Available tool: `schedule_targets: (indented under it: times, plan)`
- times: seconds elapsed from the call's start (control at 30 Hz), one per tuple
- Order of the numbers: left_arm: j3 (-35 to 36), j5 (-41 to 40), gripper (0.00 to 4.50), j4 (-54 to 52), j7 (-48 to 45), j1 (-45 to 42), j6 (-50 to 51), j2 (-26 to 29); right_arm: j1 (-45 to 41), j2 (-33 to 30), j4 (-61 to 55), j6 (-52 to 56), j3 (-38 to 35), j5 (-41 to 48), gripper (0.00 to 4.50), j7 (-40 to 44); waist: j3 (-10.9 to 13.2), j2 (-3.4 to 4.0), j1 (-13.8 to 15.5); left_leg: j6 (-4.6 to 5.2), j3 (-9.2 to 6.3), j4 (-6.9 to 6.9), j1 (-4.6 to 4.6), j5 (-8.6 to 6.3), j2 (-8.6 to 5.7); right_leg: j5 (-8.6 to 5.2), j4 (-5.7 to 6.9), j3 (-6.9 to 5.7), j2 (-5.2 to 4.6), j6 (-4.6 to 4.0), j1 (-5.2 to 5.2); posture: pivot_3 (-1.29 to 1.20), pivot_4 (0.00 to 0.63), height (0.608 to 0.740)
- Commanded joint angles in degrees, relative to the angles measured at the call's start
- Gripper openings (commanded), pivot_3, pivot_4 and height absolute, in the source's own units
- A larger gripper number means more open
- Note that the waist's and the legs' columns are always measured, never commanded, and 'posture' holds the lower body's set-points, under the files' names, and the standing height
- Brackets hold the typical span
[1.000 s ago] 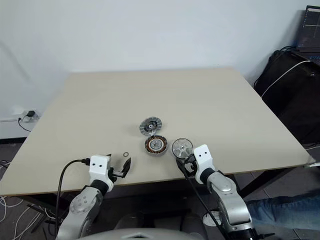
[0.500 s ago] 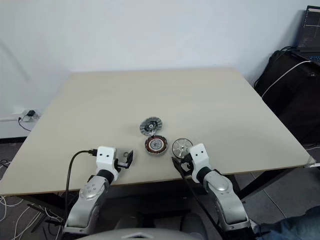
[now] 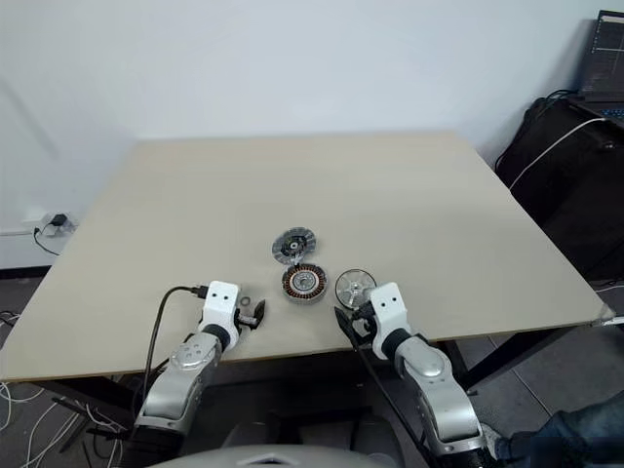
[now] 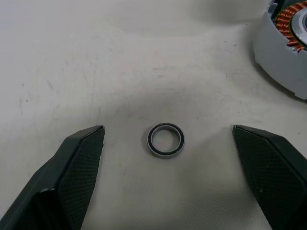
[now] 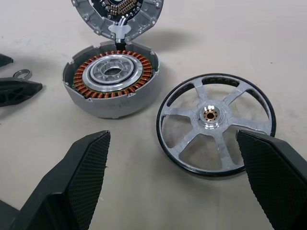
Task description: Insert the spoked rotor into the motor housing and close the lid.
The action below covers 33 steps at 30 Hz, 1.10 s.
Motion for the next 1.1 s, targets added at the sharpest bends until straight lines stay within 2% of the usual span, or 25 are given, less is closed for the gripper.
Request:
schedule_targets:
  times: [0.03, 0.13, 0.43, 0.47, 0.63, 0.9, 1.1]
  plan:
    - [-0.2, -0.4, 4.50, -0.2, -0.9, -0.3, 1.5, 0.2, -0.7, 0.4, -2.7, -1.0, -0.6, 0.5, 4.47, -0.4, 0.0, -0.01, 0.0, 0.00, 0.00, 0.00, 0.00, 0.00, 0.00, 0.00, 0.00, 0.00, 0.00, 0.00, 0.00, 0.00, 0.000, 0.740]
    - [-0.1, 0.2, 3.93, -0.3, -0.4, -0.1, 2.5, 0.2, -0.9, 0.5, -2.7, -0.9, -0.6, 0.5, 4.50, -0.5, -0.1, 0.03, 0.0, 0.00, 0.00, 0.00, 0.01, 0.00, 0.00, 0.02, 0.00, 0.01, 0.00, -0.04, 0.00, 0.00, 0.000, 0.740]
    - [0.2, -0.3, 0.92, -0.5, -0.6, 0.1, 2.8, 0.2, -1.1, 0.8, -2.6, -0.9, -0.4, 0.6, 4.50, -0.6, -0.1, 0.05, -0.3, -0.01, 0.01, -0.02, 0.10, 0.01, 0.08, 0.01, 0.05, 0.02, 0.03, -0.01, 0.01, 0.00, 0.000, 0.740]
    - [0.1, -0.4, 0.75, -0.5, -0.6, 0.2, 2.8, 0.3, -1.2, 0.8, -2.5, -0.9, -0.5, 0.6, 4.50, -0.7, -0.1, 0.06, -0.3, -0.02, 0.00, -0.02, 0.10, 0.01, 0.10, 0.01, 0.05, 0.01, 0.04, -0.02, 0.01, 0.00, 0.000, 0.740]
    - [0.2, -1.1, 0.76, -1.7, -1.2, 0.5, 2.1, 0.2, -1.0, 0.8, -2.4, -0.9, -0.5, 0.6, 4.50, -0.9, -0.1, 0.07, -0.3, -0.03, 0.01, -0.02, 0.11, 0.01, 0.11, 0.01, 0.04, 0.01, 0.04, -0.02, 0.01, 0.00, 0.000, 0.740]
    - [-1.4, -6.9, 0.76, -11.9, -8.6, 0.9, 0.2, 0.2, -0.8, 0.5, -2.5, -1.2, -0.8, 0.7, 4.50, -0.7, 0.0, -0.08, 0.0, -0.03, 0.02, -0.01, 0.00, 0.01, 0.11, 0.06, 0.00, -0.01, -0.01, -0.10, -0.03, 0.00, 0.000, 0.740]
    - [-3.8, -5.4, 0.76, -8.8, -10.0, -4.4, -0.3, 0.5, -1.3, 0.5, -2.2, -1.2, -0.7, 0.7, 4.50, -0.5, 0.0, -0.07, 0.0, -0.03, 0.04, -0.01, 0.01, 0.01, 0.11, 0.13, 0.00, -0.04, 0.05, -0.21, -0.02, 0.00, 0.000, 0.740]
